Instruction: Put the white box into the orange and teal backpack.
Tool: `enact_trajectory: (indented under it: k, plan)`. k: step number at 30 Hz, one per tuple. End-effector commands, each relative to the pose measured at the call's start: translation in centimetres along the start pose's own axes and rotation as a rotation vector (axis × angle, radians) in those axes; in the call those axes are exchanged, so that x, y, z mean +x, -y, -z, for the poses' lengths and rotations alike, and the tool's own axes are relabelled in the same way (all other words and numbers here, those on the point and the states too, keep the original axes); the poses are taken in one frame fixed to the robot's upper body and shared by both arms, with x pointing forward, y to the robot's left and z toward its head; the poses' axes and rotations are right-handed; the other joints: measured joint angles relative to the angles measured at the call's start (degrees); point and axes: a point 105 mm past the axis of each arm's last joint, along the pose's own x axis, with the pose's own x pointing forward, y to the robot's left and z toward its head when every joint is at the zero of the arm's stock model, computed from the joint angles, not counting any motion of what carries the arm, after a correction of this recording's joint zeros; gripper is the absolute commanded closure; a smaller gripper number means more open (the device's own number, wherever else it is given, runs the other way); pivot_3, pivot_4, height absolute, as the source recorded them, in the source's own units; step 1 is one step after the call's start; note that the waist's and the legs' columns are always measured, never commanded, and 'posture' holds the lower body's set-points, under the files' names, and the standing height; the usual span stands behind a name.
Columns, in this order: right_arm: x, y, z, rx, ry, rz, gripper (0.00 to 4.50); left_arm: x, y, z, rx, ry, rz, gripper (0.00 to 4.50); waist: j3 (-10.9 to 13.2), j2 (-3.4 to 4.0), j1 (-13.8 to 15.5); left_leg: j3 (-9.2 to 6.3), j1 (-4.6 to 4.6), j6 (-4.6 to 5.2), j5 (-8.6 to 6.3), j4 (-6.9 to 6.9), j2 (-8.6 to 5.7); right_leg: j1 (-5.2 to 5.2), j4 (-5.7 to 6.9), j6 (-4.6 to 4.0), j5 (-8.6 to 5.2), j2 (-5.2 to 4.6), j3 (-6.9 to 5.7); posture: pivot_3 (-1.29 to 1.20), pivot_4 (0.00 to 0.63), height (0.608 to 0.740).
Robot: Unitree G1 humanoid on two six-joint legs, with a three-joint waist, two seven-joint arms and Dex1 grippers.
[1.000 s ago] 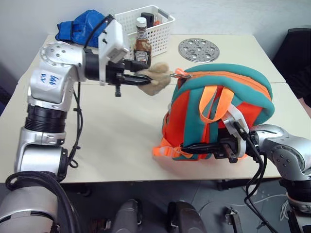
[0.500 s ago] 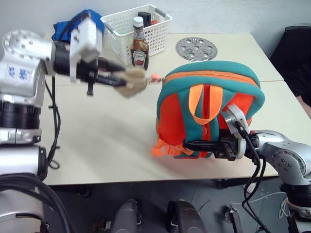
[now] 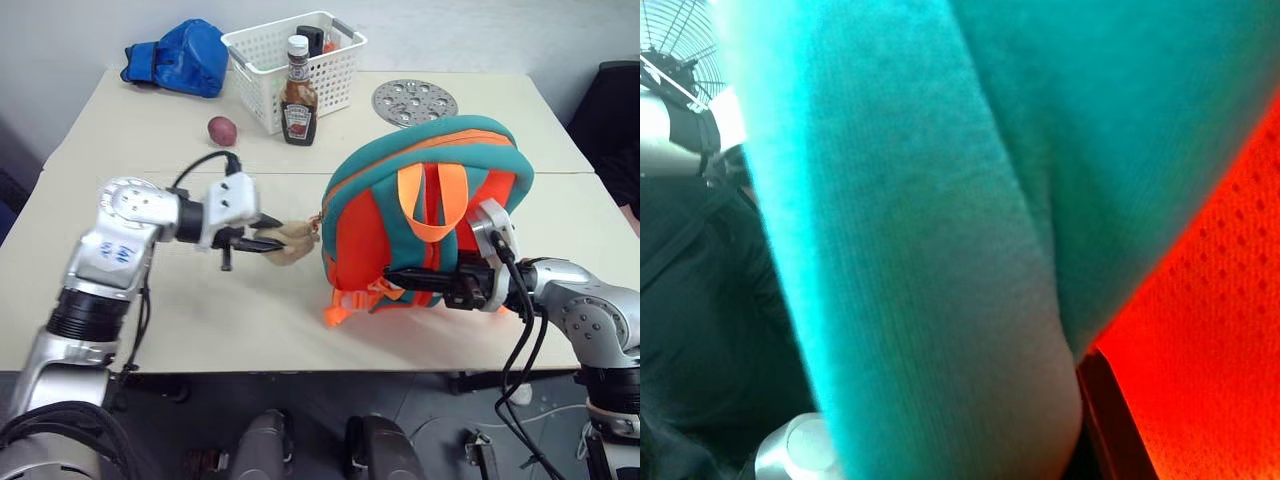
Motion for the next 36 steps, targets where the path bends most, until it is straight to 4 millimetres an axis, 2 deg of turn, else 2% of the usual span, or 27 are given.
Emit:
enact_trajectory:
  k: [1, 7, 11, 15, 17, 19, 22, 25, 27, 31, 36]
  plan:
    - [0.2, -0.4, -1.2, -0.054, 0.025, -0.023, 4.5, 0.2, -0.2, 0.8, 0.017, -0.042, -0.012, 3.54, 0.0, 0.0, 0.0, 0.0, 0.01, 0.0, 0.0, -0.01, 0.0, 0.0, 0.01, 0.0, 0.0, 0.0, -0.01, 0.0, 0.15, 0.74]
    - [-0.1, -0.9, -1.9, -0.072, 0.02, -0.048, 4.5, -3.1, -3.4, -0.3, 0.015, -0.04, -0.088, 3.54, 0.0, 0.0, -0.2, 0.01, 0.02, -0.03, 0.01, -0.04, 0.03, -0.04, 0.04, 0.0, 0.0, 0.03, -0.03, 0.0, 0.15, 0.74]
    - [-0.2, -2.2, -2.3, -0.079, 0.012, -0.105, 4.5, -6.5, -6.3, -1.1, 0.035, -0.066, -0.167, 3.54, 0.0, 0.0, -0.1, 0.02, 0.0, -0.02, 0.01, -0.03, -0.01, -0.04, 0.02, 0.0, 0.0, 0.02, -0.05, 0.0, 0.15, 0.74]
    - [-0.3, -2.8, -2.8, -0.08, 0.017, -0.124, 4.5, -8.9, -8.3, -2.5, 0.052, -0.064, -0.222, 3.54, 0.0, 0.0, -0.2, 0.03, -0.02, -0.01, 0.0, -0.03, 0.0, -0.06, 0.0, 0.0, 0.0, 0.04, -0.08, 0.0, 0.15, 0.74]
    - [-0.5, -2.7, -3.2, -0.08, 0.027, -0.112, 4.5, -10.4, -9.5, -3.8, 0.069, -0.054, -0.264, 3.54, 0.0, -0.02, -0.2, 0.05, -0.02, -0.01, 0.0, -0.04, 0.0, -0.07, 0.02, 0.0, 0.0, 0.04, -0.08, 0.0, 0.15, 0.74]
    - [-0.7, -2.4, -3.2, -0.076, 0.032, -0.098, 4.5, -11.2, -10.1, -4.8, 0.07, -0.03, -0.284, 3.54, 0.0, -0.03, -0.2, 0.07, -0.06, -0.01, 0.01, -0.02, 0.01, -0.14, 0.03, 0.0, 0.0, 0.08, -0.11, 0.0, 0.15, 0.74]
    - [-0.5, -2.3, -3.0, -0.072, 0.032, -0.095, 4.5, -10.0, -8.4, -4.6, 0.062, -0.016, -0.176, 3.54, 0.0, -0.03, -0.3, 0.21, -0.09, -0.01, 0.0, -0.06, 0.0, -0.26, 0.06, 0.0, 0.0, 0.08, -0.11, 0.0, 0.15, 0.74]
    - [-0.4, -2.3, -3.0, -0.075, 0.036, -0.097, 4.5, -8.3, -6.0, -3.5, 0.043, -0.029, -0.078, 3.54, 0.0, -0.03, -0.3, 0.32, -0.1, -0.02, 0.01, -0.09, 0.01, -0.41, 0.19, 0.01, 0.0, 0.07, -0.07, 0.0, 0.15, 0.74]
    - [-0.3, -2.3, -3.1, -0.079, 0.04, -0.099, 4.5, -7.2, -4.3, -2.4, 0.026, -0.05, -0.024, 3.54, 0.0, -0.03, -0.3, 0.3, -0.19, -0.04, 0.02, -0.02, 0.04, -0.47, 0.23, 0.0, 0.0, 0.07, 0.0, 0.0, 0.15, 0.74]
    - [0.2, -2.4, -3.4, -0.09, 0.043, -0.114, 4.5, -4.8, -0.3, 0.9, 0.005, -0.133, 0.067, 3.54, 0.0, -0.03, -0.2, 0.23, -0.29, -0.03, 0.02, 0.07, 0.02, -0.46, 0.22, 0.0, 0.0, 0.03, 0.14, 0.0, 0.15, 0.74]
    - [0.4, -2.5, -3.5, -0.093, 0.046, -0.126, 4.5, -2.2, 1.6, 4.2, -0.005, -0.196, 0.036, 3.54, 0.0, -0.02, -0.1, 0.2, -0.28, -0.02, 0.02, 0.06, 0.03, -0.45, 0.21, 0.0, 0.0, 0.01, 0.14, 0.0, 0.15, 0.74]
